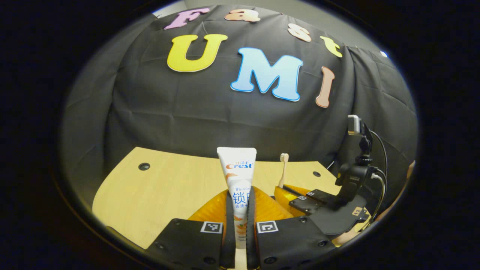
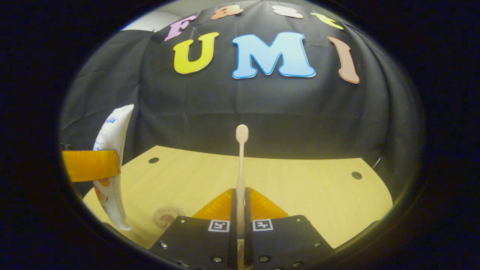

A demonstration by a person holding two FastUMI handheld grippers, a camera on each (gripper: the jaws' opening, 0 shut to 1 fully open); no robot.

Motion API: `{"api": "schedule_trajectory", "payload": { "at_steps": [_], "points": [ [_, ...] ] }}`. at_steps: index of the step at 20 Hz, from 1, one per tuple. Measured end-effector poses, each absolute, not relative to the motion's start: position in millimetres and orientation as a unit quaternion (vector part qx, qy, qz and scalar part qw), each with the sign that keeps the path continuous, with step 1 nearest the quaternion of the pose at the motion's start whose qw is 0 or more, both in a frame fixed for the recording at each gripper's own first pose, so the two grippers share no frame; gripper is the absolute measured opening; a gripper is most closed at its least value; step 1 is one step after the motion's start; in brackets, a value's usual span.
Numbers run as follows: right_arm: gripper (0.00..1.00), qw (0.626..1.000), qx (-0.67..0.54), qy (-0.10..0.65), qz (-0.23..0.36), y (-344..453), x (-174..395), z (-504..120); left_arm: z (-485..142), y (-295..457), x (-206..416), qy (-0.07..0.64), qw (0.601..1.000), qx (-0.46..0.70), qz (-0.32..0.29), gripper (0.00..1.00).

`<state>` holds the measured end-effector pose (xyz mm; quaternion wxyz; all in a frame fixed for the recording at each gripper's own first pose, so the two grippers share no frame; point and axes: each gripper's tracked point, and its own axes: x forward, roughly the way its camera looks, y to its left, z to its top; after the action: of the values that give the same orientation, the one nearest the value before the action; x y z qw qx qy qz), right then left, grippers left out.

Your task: Put the toothbrush and toothpaste on the desktop into the cup, then pick up the cup and place it on the coaster on the desktop.

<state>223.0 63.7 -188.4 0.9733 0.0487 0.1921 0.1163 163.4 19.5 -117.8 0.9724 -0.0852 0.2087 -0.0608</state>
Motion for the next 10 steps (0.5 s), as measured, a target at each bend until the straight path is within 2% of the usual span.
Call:
{"api": "schedule_trajectory", "payload": {
  "at_steps": [2,3,4,5,7,9,10],
  "points": [
    [0.14,0.968,0.063,0.205,0.128,69.9,219.3,-191.9,-119.0,18.0,164.8,0.211,0.972,-0.086,-0.062,0.19],
    [0.3,0.967,0.062,0.212,0.126,69.7,216.9,-196.4,-120.5,17.5,165.6,0.211,0.972,-0.087,-0.062,0.19],
    [0.31,0.966,0.064,0.214,0.131,69.2,211.6,-194.4,-121.0,17.5,166.9,0.211,0.971,-0.089,-0.062,0.19],
    [0.46,0.966,0.066,0.214,0.132,67.6,208.7,-195.0,-121.3,16.3,167.6,0.212,0.971,-0.091,-0.064,0.19],
    [0.62,0.968,0.065,0.206,0.125,61.3,205.1,-188.9,-122.8,12.0,170.6,0.212,0.97,-0.095,-0.067,0.19],
    [0.63,0.971,0.067,0.196,0.123,54.3,201.8,-179.0,-124.2,6.7,174.8,0.21,0.97,-0.098,-0.071,0.19],
    [0.67,0.972,0.069,0.19,0.12,49.4,199.0,-174.1,-124.8,3.5,177.0,0.208,0.97,-0.1,-0.074,0.19]
  ]
}}
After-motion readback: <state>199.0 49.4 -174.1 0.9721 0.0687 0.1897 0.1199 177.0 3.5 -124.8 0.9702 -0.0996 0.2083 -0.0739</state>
